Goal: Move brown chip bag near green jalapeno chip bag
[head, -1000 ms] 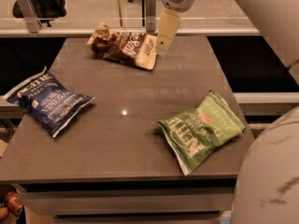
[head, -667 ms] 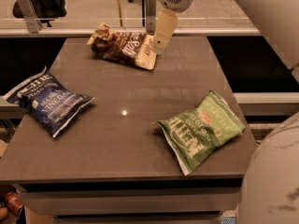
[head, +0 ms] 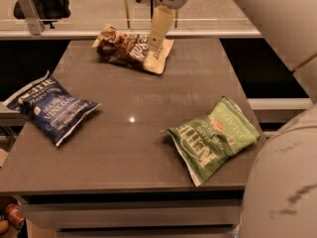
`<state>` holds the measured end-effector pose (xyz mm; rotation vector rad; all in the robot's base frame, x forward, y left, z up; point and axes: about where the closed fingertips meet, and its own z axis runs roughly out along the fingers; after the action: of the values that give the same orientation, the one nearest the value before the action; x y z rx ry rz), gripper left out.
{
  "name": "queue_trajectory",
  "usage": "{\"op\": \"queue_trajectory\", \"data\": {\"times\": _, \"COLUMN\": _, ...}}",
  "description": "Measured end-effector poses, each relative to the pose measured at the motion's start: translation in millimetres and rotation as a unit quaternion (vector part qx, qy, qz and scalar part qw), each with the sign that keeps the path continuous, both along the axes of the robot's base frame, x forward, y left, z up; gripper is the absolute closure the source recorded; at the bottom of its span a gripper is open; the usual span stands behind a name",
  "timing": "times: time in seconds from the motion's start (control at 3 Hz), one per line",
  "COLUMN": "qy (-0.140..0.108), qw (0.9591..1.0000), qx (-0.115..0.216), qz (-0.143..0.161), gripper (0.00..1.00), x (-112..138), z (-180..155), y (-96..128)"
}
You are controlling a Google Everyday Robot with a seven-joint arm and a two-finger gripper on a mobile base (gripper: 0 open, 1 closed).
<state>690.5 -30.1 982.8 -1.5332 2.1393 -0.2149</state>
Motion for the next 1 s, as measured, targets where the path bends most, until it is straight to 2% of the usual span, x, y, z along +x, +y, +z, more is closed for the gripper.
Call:
{"op": "queue_trajectory", "data": {"times": 0.33, "qy": -0.010, "qw": 0.9998, "qx": -0.004, "qz": 0.014, "gripper": 0.00, "x": 11, "z": 0, "y": 19}}
{"op": "queue_trajectory", "data": {"times": 1.0, "qy": -0.009, "qw": 0.9987, "qx": -0.015, "qz": 0.048, "gripper": 0.00, "x": 34, "z": -11, "y": 53}}
